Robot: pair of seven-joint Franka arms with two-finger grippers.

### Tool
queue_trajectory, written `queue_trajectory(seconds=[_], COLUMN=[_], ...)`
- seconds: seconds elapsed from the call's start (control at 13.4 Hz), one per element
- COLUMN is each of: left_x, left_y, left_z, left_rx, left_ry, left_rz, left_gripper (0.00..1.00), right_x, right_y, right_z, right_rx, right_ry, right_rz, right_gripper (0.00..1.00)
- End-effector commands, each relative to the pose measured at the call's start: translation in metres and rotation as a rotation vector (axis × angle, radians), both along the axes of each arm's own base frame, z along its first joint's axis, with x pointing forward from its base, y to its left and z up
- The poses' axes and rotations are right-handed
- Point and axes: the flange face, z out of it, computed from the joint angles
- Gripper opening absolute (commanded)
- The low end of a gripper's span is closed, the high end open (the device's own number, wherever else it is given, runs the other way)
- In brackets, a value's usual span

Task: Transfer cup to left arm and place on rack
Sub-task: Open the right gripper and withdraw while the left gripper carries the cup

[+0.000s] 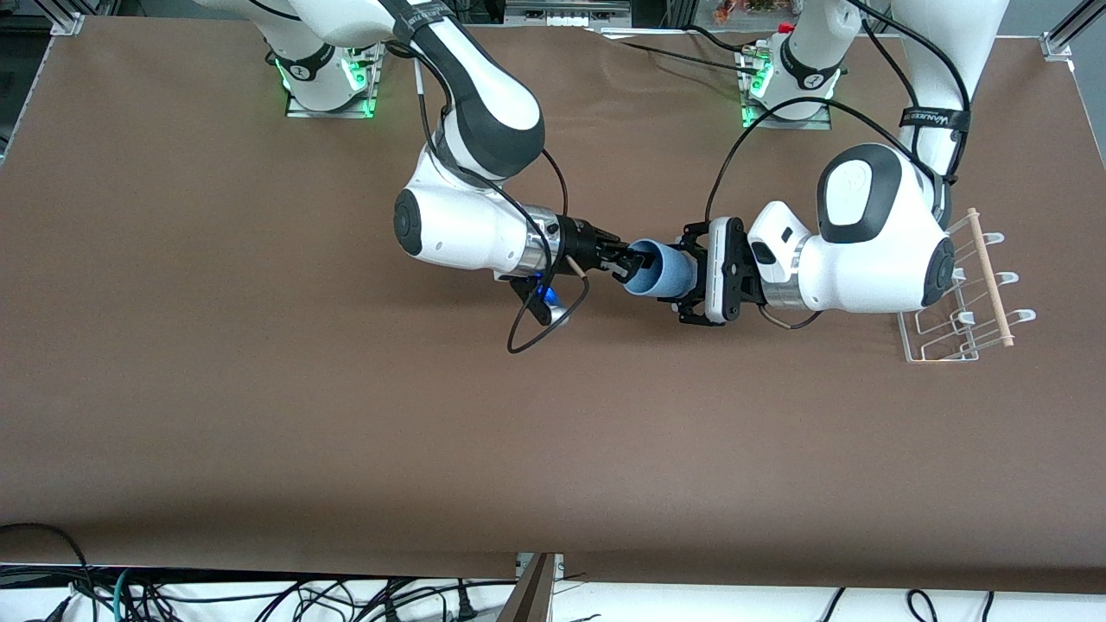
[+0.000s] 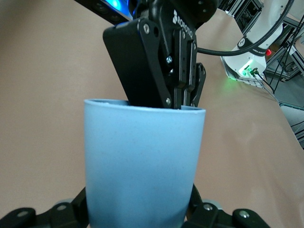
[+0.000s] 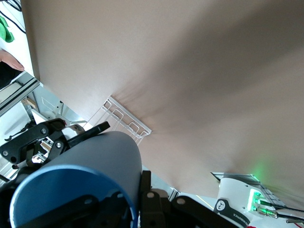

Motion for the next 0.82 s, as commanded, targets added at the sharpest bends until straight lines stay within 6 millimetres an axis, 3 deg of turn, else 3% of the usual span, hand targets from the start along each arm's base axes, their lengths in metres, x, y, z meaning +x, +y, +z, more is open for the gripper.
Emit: queue_trajectory(seconds=[0.0, 0.07, 0.22, 0.37, 0.52, 0.74], left_x=[0.000, 0.001, 0.000, 0.000, 0.002, -0.001], left_y=[0.005, 0.007, 0.019, 0.040, 0.074, 0.100], left_z=[0.004, 0.008, 0.012, 0.012, 0.012, 0.007], left_rx=[-0.029, -0.028, -0.028, 0.017, 0.129, 0.310], left_ry=[0.002, 0.003, 0.029, 0.050, 0.030, 0.026], left_rz=[-0.026, -0.027, -0.036, -0.062, -0.086, -0.155], left_gripper=[0.00, 0.00, 0.00, 0.00, 0.00, 0.00], right_x=[0.019, 0.029, 0.044, 0.064, 0.076, 0.098], right_y=[-0.012, -0.024, -0.049, -0.086, -0.129, -0.209], right_z=[0.007, 0.009, 0.017, 0.027, 0.043, 0.062], right_rx=[0.045, 0.054, 0.054, 0.054, -0.051, -0.205], right_ry=[0.026, 0.033, 0.043, 0.065, 0.021, -0.043], right_rz=[-0.052, -0.067, -0.070, -0.060, -0.001, 0.045], right_gripper=[0.43, 0.80, 0.97, 0.98, 0.99, 0.99])
